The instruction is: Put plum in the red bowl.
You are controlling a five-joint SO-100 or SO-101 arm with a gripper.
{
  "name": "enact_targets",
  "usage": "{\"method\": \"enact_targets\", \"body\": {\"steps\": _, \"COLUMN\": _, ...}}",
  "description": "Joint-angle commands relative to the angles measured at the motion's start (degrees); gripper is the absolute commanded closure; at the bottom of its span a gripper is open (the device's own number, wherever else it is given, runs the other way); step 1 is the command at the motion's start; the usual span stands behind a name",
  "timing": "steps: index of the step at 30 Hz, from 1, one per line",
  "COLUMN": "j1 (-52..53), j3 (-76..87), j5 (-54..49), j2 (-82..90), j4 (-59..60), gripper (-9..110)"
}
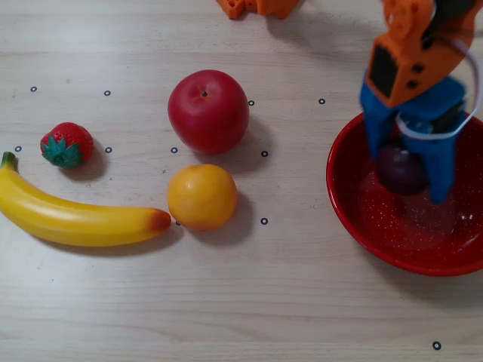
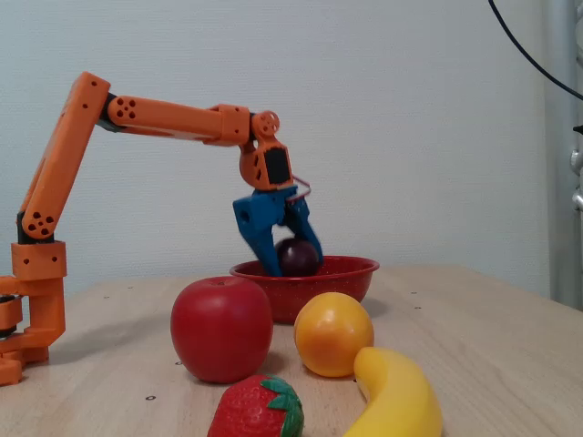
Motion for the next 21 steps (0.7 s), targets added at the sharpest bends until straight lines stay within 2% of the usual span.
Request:
{"method": "enact_targets", "body": {"steps": 1, "j1": -2.02, "j3": -7.03, "j5": 2.11, "j2": 2.55, "j4": 1.49, "gripper": 58}}
{"method": "enact_targets", "body": {"steps": 5, "j1": -2.55, "j3": -6.59, "j5": 2.46, "j2": 1.14, "j4": 1.41, "gripper": 48}}
{"method": "enact_targets", "body": {"steps": 12, "j1": -2.81, "j3": -8.96, "j5": -0.88, "j2": 3.08, "j4": 0.18, "gripper": 47}}
{"method": "enact_targets", "body": {"steps": 15, "j1": -2.81, "j3": -12.04, "j5": -4.75, "j2": 6.86, "j4": 0.79, "gripper": 67}}
{"method": "enact_targets", "body": {"steps": 21, "j1": -3.78, "j3": -12.39, "j5": -10.11, "j2": 16.26, "j4": 1.76, "gripper": 94}}
